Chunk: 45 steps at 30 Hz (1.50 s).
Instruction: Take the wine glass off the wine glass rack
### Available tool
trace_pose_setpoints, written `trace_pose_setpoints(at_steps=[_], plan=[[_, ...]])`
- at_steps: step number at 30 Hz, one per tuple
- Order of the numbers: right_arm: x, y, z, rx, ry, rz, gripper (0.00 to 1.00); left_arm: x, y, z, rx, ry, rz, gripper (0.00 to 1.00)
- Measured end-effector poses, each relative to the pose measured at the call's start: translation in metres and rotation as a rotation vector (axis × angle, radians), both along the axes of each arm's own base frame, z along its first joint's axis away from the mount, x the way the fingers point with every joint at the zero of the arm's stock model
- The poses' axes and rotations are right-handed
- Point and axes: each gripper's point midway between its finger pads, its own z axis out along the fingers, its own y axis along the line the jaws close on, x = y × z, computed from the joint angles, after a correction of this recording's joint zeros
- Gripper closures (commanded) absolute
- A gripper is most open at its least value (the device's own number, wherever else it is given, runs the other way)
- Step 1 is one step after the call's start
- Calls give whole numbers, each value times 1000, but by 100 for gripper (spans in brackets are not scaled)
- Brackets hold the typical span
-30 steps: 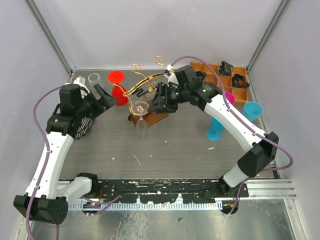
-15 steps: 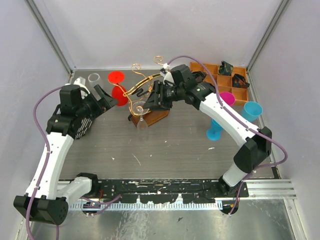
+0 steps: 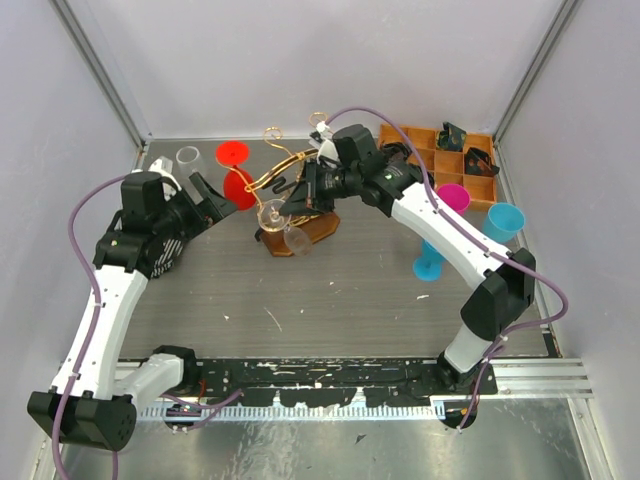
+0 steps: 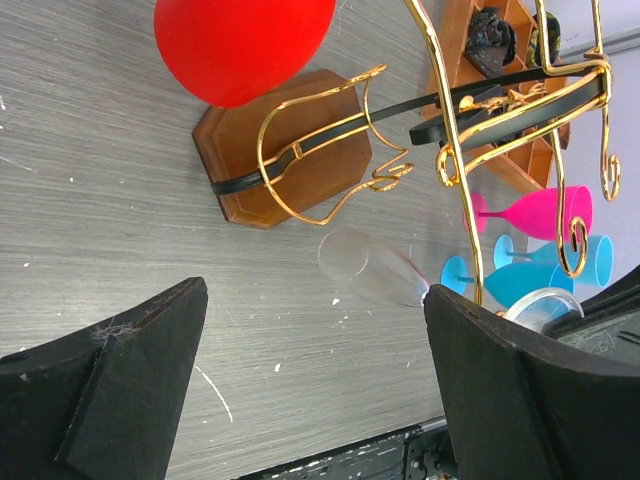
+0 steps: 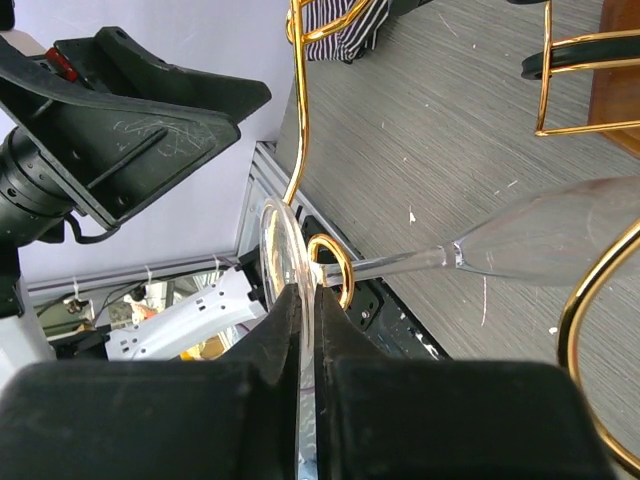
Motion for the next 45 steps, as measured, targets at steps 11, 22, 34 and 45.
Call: trace_pose_setpoints(at_steps=[11,22,34,45], plan=[[-12,11,8,45,36,35,99,-2,0,-8,1,20,-2,3],[2,40,-1,70,82,68,99,-3,1,-7,17,7,-9,2],[-18,38,2,74,99,91,99,-7,2,-15,20,33,-10,3],[-31,55,22,112,65,131,99,-6,4,-21,24,47,4,2]])
